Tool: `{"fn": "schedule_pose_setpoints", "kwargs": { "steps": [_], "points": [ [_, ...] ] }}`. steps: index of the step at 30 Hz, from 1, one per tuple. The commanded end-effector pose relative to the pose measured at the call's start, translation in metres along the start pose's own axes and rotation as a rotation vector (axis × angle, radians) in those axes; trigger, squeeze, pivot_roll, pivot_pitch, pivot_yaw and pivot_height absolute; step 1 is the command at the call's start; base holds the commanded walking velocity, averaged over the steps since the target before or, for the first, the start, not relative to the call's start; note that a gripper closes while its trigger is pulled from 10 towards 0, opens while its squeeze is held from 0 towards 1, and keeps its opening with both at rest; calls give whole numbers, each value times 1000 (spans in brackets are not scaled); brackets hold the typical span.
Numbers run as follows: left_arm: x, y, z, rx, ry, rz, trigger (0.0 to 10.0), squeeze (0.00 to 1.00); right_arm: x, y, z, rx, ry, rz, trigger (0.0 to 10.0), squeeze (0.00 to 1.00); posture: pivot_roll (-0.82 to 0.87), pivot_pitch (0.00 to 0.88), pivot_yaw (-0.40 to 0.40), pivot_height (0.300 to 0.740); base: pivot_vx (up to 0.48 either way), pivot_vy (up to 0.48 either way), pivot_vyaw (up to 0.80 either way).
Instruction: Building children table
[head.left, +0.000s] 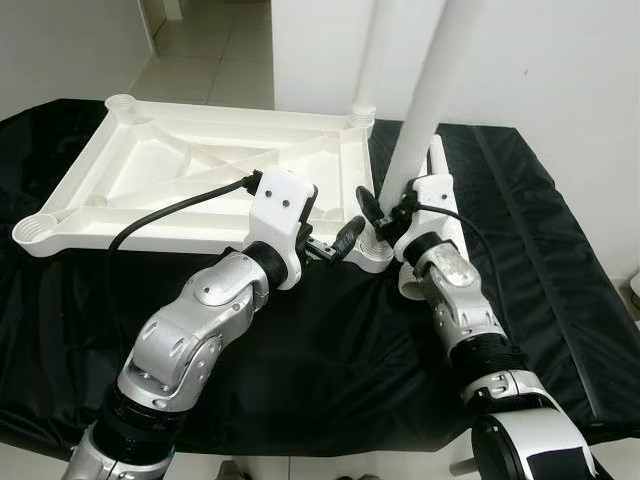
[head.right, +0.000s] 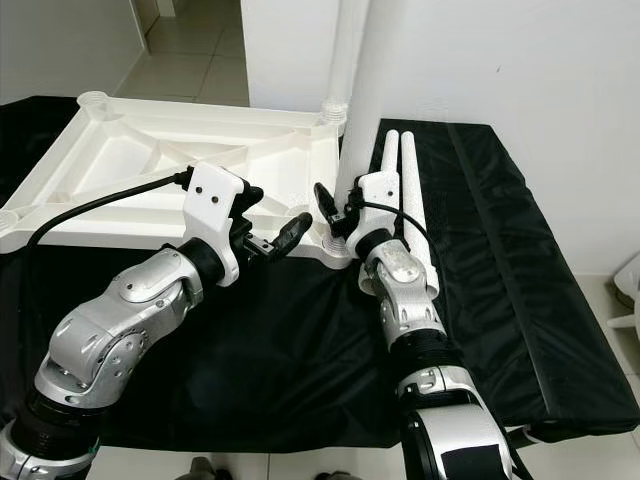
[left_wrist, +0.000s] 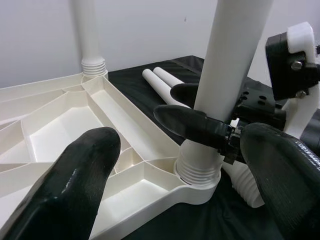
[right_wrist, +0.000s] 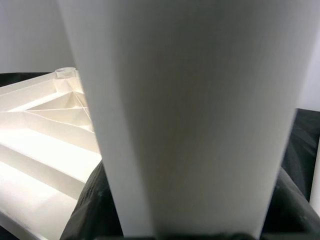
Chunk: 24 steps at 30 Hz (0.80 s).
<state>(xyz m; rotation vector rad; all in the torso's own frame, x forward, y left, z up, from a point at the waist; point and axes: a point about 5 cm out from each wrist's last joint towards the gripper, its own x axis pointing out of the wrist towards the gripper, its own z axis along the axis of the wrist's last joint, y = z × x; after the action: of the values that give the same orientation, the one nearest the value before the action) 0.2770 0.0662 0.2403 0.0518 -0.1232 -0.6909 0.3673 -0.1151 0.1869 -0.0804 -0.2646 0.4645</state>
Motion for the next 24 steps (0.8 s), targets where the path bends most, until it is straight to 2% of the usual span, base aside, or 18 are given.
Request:
{"fn": "schedule_pose_setpoints", "kwargs": {
  "steps": [1,8,13,15,24],
  "points": [
    [-2,-4,2,-1,1,-69,10000,0,-12,9,-30,21,134,53,10000,0,29,112,-37,740,0,0,0],
    [-3,-5,2,-4,2,-71,10000,0,-15,6,-34,27,139,40,10000,0,27,115,-36,740,0,0,0],
    [-3,-5,3,-4,-2,-76,10000,0,-17,-7,-39,163,174,-61,10000,0,25,116,-34,740,0,0,0],
    [-3,-6,3,-3,-2,-77,10000,0,-17,-10,-40,181,184,-79,10000,0,25,116,-34,740,0,0,0],
    [-4,-6,4,-3,-4,-73,10000,0,-16,-12,-42,172,209,-85,10000,0,28,120,-38,740,0,0,0]
  ]
}}
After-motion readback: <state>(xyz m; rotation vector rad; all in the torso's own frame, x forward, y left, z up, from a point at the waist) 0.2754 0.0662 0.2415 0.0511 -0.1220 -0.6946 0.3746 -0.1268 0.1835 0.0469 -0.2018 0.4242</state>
